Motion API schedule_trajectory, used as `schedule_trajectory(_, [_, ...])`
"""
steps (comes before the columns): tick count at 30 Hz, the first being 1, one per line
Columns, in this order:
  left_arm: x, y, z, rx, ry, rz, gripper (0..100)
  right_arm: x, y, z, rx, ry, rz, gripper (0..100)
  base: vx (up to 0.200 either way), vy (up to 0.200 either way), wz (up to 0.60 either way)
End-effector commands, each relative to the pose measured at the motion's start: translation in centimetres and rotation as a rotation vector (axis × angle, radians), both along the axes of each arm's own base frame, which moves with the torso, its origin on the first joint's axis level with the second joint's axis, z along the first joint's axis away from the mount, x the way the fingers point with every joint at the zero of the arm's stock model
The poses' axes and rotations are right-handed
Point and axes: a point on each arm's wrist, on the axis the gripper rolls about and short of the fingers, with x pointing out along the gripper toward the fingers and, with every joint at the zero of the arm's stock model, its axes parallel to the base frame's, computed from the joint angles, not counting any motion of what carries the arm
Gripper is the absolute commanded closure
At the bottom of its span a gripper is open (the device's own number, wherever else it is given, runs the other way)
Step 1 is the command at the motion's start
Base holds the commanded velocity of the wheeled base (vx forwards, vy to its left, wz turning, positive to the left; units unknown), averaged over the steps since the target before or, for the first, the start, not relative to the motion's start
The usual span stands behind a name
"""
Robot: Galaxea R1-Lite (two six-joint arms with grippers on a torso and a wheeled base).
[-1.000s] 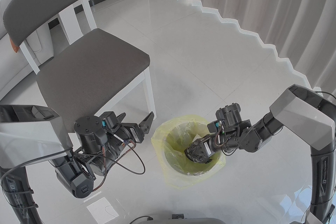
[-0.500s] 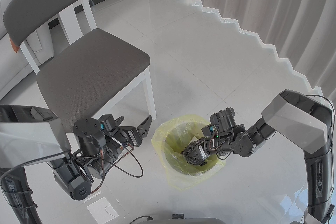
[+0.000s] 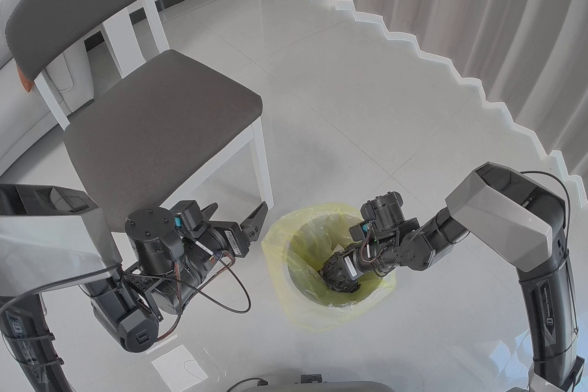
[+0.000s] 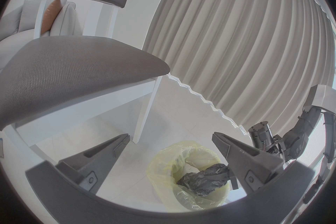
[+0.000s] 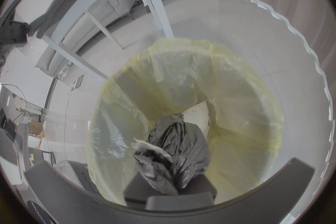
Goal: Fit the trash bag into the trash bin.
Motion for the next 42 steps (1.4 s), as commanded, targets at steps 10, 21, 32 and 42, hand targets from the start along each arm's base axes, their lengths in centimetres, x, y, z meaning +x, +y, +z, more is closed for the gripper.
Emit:
schedule_trajectory(10, [-0.1,-0.1,-0.5,0.002,0.008,-0.005,0,0.0,-0.5,0.2,-0.003,-0.008,-0.010,0,0.000,0.000,0.00])
schedule_trajectory(21, [1.7,-2.0,-6.1,0.075,0.112,-0.037,0,-1.7,-5.5,9.0,0.058,-0.123,-0.114,0,0.000,0.000,0.00])
schedule_trajectory(32, [4.9,-2.3,-10.6,0.141,0.199,-0.047,0,-4.5,-12.6,9.6,0.051,-0.130,-0.264,0,0.000,0.000,0.00])
schedule_trajectory(42, [9.1,0.3,-12.5,0.201,0.266,0.049,0,-5.3,-13.6,8.5,0.047,-0.133,-0.282,0,0.000,0.000,0.00])
